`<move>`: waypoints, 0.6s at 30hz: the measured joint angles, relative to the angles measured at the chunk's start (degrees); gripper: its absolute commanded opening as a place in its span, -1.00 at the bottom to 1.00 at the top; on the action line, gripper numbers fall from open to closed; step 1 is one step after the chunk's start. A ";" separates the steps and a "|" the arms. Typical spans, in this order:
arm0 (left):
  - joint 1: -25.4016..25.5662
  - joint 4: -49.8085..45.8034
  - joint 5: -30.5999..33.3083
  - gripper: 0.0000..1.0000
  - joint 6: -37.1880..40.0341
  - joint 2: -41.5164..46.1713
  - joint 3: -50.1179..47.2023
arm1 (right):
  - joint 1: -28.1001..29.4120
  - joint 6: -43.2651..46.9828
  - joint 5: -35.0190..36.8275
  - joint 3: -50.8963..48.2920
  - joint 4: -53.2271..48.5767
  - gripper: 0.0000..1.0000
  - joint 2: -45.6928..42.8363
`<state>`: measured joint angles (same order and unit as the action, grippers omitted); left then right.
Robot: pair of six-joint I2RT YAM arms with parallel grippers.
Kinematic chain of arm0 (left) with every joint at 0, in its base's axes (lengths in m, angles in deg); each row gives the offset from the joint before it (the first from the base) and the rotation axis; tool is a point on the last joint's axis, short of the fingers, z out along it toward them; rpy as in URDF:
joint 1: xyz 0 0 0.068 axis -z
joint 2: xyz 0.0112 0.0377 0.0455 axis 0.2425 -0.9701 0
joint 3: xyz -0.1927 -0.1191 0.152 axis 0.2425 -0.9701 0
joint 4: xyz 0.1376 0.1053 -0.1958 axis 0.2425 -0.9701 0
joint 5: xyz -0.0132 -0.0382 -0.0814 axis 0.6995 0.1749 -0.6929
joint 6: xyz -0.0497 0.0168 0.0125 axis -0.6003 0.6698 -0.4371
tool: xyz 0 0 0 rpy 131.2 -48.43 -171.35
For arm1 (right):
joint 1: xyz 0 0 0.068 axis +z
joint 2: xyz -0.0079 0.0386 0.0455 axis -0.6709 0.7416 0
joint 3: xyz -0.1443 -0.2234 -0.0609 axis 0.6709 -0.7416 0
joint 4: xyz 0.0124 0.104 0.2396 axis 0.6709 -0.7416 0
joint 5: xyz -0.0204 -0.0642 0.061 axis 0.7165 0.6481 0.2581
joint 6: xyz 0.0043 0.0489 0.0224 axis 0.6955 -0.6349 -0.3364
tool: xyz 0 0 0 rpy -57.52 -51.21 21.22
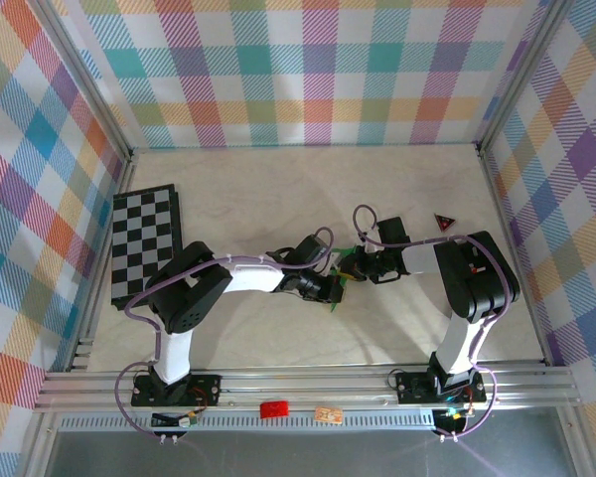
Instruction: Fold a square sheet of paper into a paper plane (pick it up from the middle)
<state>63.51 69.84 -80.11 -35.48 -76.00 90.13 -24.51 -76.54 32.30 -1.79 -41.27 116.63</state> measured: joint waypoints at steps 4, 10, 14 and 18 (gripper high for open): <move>0.00 1.51 0.11 -0.97 -0.79 0.66 -1.31 | 0.00 -0.02 0.00 0.00 0.00 -0.89 0.00; 0.00 2.43 0.11 -0.98 -1.03 2.95 -4.39 | 0.00 0.00 0.00 0.02 -0.02 -0.89 0.04; 0.00 2.23 0.09 -1.00 -0.94 4.90 -6.97 | 0.00 0.00 -0.02 0.33 -0.52 -0.90 0.13; 0.02 0.85 0.13 -1.00 -0.42 6.36 -8.87 | 0.00 0.00 0.00 0.50 -0.85 -0.90 0.15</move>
<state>63.53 70.69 -79.98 -35.90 -69.64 81.26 -24.51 -76.54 32.30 -1.29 -42.12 116.79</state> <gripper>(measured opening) 0.057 0.064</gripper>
